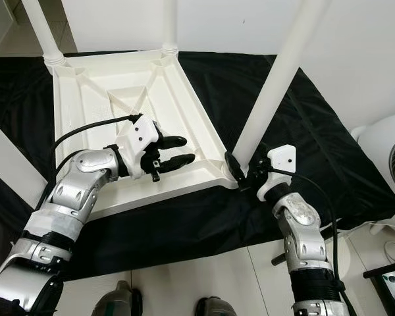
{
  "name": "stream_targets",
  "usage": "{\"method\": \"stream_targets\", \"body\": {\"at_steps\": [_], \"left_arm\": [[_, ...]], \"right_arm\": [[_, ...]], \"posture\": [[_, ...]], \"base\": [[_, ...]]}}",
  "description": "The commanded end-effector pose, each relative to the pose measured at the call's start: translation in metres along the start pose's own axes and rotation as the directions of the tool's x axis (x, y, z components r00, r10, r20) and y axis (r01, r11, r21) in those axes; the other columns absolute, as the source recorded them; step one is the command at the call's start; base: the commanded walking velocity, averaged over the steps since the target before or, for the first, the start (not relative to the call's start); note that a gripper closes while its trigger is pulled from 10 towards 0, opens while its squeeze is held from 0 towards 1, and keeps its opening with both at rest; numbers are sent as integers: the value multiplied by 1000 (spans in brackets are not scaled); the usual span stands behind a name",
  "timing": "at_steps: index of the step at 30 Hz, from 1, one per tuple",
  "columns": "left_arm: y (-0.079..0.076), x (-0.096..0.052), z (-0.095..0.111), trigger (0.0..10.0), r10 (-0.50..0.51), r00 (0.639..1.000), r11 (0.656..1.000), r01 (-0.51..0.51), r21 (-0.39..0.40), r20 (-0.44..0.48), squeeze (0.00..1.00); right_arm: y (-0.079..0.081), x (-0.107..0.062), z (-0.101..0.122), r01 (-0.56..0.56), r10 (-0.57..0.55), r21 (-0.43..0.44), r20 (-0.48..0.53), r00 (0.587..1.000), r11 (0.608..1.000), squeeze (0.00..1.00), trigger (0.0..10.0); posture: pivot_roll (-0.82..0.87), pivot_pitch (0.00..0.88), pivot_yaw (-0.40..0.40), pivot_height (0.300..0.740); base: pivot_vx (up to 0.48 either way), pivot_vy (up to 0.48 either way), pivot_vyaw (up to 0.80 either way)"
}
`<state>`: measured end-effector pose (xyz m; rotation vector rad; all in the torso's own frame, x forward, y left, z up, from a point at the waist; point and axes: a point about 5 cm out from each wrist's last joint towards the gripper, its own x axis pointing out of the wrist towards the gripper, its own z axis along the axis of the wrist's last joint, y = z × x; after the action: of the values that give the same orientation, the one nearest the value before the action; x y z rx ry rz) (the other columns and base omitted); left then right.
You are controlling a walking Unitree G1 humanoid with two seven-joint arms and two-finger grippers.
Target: Building children table
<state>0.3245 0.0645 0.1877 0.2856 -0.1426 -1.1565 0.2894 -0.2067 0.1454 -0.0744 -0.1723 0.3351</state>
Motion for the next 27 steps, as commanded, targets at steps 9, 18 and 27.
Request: {"method": "stream_targets", "body": {"at_steps": [9,18,27], "left_arm": [[12,-5,7,10000,100,995,995,-100,-13,23,0],[12,-23,-1,10000,86,996,996,-86,-34,1,0],[8,-24,-4,10000,134,991,990,-134,-34,-6,0]], "right_arm": [[-26,-28,0,185,-185,-12,-12,983,983,0,10000],[-17,-5,-1,102,-102,-15,-4,995,995,0,9373],[-5,14,0,4,-4,-30,-13,1000,1000,0,9294]], "posture": [[-8,118,-14,740],[-6,105,-1,740],[19,63,-6,740]], "base": [[0,0,0],[0,0,0],[0,0,0]]}}
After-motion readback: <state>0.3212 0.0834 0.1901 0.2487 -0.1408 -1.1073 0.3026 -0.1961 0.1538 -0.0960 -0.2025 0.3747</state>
